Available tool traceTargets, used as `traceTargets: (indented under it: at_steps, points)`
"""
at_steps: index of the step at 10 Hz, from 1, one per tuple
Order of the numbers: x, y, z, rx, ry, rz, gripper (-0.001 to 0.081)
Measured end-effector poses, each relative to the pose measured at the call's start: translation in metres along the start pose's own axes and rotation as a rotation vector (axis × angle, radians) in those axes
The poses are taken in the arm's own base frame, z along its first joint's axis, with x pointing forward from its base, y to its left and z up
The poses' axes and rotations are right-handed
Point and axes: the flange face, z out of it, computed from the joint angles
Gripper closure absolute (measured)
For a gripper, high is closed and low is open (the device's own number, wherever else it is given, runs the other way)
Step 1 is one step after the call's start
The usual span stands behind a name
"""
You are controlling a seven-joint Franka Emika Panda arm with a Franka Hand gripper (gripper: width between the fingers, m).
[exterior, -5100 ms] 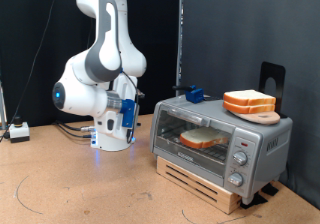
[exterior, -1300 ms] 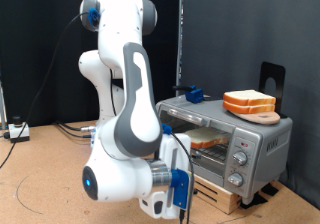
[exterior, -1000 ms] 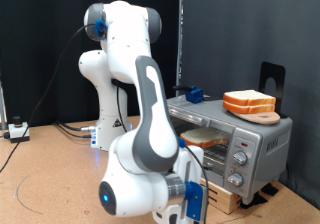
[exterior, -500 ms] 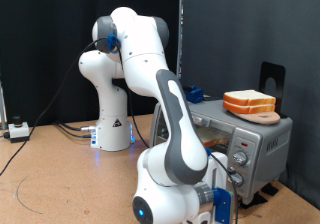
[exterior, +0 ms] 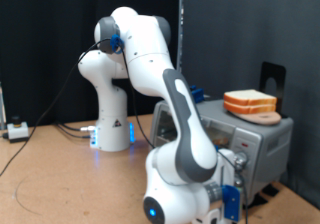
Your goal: Make a piece of toast with the oven
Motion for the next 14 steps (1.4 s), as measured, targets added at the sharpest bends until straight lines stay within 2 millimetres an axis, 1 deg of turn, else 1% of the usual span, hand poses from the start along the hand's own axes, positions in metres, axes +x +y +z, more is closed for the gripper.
traceTargets:
  at_steps: [1, 3, 4, 5, 6, 10, 11, 14]
  points:
    - [0.000, 0.000, 0.000, 0.000, 0.000, 0.003, 0.0242]
    - [0.000, 0.002, -0.004, 0.011, 0.006, 0.019, 0.0242]
    - [-0.001, 0.003, -0.007, 0.018, 0.007, 0.031, 0.0448]
    - [-0.003, 0.003, -0.010, 0.028, -0.001, 0.039, 0.0591]
    - [-0.004, 0.003, -0.011, 0.035, -0.008, 0.048, 0.0714]
    - [-0.004, 0.003, -0.011, 0.037, -0.012, 0.060, 0.0713]
    - [-0.005, 0.002, -0.011, 0.035, -0.009, 0.008, 0.0713]
    - [-0.009, -0.001, -0.011, 0.026, 0.004, -0.273, 0.0713]
